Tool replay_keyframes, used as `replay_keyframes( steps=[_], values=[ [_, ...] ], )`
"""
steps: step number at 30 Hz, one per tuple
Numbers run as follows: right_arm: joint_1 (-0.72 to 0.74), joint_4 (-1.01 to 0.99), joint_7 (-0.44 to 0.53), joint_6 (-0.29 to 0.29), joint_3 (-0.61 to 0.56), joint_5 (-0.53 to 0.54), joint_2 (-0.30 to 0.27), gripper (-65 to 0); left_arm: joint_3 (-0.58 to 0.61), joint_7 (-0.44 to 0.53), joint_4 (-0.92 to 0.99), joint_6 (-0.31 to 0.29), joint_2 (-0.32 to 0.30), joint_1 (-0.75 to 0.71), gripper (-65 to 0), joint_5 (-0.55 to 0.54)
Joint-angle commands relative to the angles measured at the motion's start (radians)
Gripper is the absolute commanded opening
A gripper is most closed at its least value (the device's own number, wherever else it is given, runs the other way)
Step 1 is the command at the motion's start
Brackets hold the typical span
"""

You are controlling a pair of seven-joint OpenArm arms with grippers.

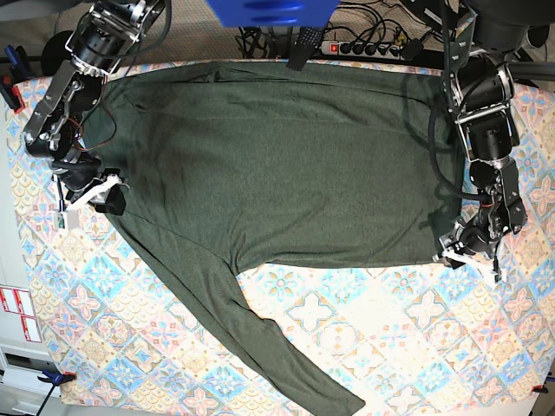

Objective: Fold the T-shirt properly
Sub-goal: 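Release the hem and move both grippers down along the shirt's sides, then grasp the shirt's side edges with both grippers at mid-body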

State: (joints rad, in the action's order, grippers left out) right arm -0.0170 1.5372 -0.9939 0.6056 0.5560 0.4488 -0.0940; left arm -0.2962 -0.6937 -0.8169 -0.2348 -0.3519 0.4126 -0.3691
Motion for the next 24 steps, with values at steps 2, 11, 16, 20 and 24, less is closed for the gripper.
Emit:
replay_keyframes(
  steps=[2,11,16,20,24],
  values=[
    [0.010,0.016,0.017,0.004,0.002,0.014,-0.011,-48.0,-0.001,0.032,-0.015,0.028,-0.016,0.022,-31.7,-0.006],
    [0.007,0.016,0.017,0.004,0.002,0.014,-0.011,-48.0,-0.001,0.035,-0.015,0.067,0.009,0.021,-31.7,0.057],
    [0.007,0.016,0.016,0.004,0.002,0.014,0.001,-48.1,-0.001,0.041,-0.014,0.079,0.030,-0.005,-31.7,0.057],
    [0.005,0.018,0.016,0.004,0.002,0.014,0.001,-48.1,-0.001,0.091,-0.014,0.079,0.047,-0.034,-31.7,0.094],
    [0.005,0.018,0.016,0.004,0.002,0.014,0.001,-48.1,-0.008,0.104,-0.014,0.079,0.050,-0.039,-31.7,0.123]
  ],
)
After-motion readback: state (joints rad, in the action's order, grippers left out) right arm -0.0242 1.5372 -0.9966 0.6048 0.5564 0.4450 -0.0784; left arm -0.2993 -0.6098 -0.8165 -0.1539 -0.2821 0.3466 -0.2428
